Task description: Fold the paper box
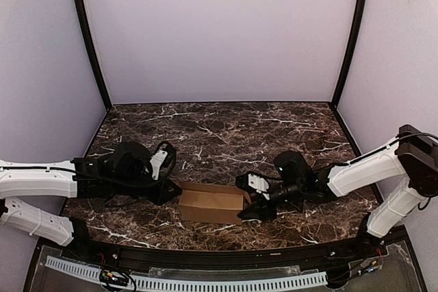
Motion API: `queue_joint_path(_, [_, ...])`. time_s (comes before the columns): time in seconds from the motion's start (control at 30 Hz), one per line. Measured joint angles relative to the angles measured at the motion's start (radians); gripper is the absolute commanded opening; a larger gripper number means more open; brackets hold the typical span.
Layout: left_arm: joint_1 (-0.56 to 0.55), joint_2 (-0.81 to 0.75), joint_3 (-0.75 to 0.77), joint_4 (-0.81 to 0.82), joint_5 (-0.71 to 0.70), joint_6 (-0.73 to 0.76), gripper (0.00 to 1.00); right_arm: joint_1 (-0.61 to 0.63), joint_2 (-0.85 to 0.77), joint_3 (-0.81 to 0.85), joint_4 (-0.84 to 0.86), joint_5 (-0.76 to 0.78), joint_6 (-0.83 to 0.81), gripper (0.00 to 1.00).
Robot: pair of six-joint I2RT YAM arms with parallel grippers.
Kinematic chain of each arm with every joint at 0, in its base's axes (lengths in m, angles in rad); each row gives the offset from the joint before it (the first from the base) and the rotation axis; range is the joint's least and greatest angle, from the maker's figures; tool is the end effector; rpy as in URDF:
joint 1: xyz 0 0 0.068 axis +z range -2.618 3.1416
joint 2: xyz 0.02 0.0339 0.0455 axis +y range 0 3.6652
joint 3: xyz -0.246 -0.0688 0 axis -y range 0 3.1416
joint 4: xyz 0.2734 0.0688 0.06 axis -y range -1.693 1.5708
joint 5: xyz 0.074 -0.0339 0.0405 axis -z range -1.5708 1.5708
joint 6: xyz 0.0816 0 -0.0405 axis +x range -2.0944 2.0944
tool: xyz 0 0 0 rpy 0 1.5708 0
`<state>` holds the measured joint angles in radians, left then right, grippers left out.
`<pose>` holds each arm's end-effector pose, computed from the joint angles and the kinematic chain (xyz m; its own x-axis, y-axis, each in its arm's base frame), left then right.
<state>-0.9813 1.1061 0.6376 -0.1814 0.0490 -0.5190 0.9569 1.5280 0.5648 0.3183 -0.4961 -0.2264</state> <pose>0.1660 -0.2554 0.1694 -0.7147 0.1774 -0.6766 0.5729 0.7035 -0.4206 0.1591 0.2932 0.0814 -0.1269 -0.5227 -0.8430 -0.9918 0.0804 0.0994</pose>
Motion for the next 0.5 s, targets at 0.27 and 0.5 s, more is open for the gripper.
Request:
queue_joint_path(0.27, [-0.013, 0.008, 0.002, 0.0, -0.027, -0.002, 0.08, 0.0, 0.0, 0.0, 0.0, 0.0, 0.001, 0.14])
queue_joint_path(0.5, [-0.043, 0.014, -0.002, 0.0, -0.075, -0.002, 0.08, 0.002, 0.0, 0.0, 0.001, 0.004, 0.005, 0.17])
